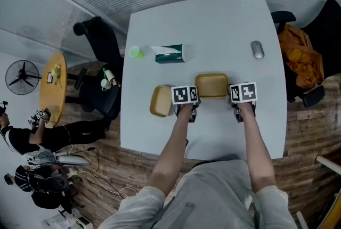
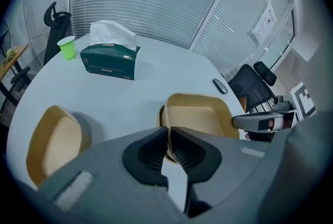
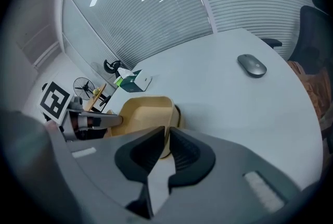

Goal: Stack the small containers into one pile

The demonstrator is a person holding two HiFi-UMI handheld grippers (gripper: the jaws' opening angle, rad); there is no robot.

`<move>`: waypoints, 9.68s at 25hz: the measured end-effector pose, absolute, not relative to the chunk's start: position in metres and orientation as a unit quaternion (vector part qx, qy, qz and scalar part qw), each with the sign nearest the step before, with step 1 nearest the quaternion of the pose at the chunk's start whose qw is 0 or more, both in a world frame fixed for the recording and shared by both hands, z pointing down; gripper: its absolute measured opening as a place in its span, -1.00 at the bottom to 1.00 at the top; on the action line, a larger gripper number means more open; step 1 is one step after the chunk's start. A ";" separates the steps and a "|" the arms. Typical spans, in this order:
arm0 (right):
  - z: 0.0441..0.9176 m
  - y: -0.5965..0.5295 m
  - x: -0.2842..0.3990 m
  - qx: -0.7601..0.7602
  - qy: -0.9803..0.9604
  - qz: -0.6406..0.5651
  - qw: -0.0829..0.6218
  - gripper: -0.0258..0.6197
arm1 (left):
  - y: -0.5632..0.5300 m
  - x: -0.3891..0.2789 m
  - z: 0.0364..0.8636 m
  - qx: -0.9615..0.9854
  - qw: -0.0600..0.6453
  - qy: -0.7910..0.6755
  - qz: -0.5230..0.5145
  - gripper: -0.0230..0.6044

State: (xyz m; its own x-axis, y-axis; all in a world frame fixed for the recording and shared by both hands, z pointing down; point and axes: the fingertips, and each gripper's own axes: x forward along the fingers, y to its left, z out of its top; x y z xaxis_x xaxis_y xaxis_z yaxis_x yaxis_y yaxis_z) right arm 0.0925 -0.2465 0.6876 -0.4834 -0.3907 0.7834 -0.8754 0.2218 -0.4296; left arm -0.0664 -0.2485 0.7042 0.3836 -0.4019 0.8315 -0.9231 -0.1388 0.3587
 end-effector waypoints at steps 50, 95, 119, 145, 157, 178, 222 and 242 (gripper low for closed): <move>0.702 -0.170 0.111 0.456 -0.740 0.406 0.282 -0.77 | -0.161 -0.089 0.708 0.698 0.450 -0.488 0.268 -0.59; 0.697 -0.251 -0.236 0.096 -0.868 0.143 0.465 -0.76 | -0.102 -0.297 0.717 0.422 0.496 -0.759 0.016 -0.62; 0.728 -0.257 -0.235 0.130 -0.844 0.180 0.488 -0.85 | -0.108 -0.303 0.728 0.385 0.500 -0.776 0.017 -0.78; 0.660 -0.202 -0.123 0.340 -0.797 0.318 0.386 -0.86 | -0.130 -0.267 0.673 0.635 0.422 -0.619 0.189 -0.80; 0.640 -0.182 -0.028 0.449 -0.753 0.362 0.316 -0.86 | -0.155 -0.188 0.646 0.718 0.373 -0.538 0.235 -0.81; 0.664 -0.176 0.096 0.486 -0.681 0.442 0.325 -0.86 | -0.174 -0.061 0.669 0.785 0.376 -0.359 0.337 -0.77; 0.656 -0.168 0.088 0.508 -0.700 0.409 0.290 -0.81 | -0.179 -0.075 0.661 0.820 0.388 -0.322 0.270 -0.59; 0.612 -0.116 0.017 0.510 -0.782 0.344 0.100 -0.85 | -0.124 -0.099 0.618 0.860 0.319 -0.374 0.139 -0.65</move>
State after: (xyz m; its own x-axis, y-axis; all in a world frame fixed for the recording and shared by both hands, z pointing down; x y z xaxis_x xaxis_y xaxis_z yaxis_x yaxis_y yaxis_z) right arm 0.0167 -0.1156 0.6116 -0.4606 -0.7287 0.5067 -0.8661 0.2440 -0.4363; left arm -0.0992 -0.1240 0.6180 0.6819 -0.5538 0.4778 -0.7314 -0.5175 0.4440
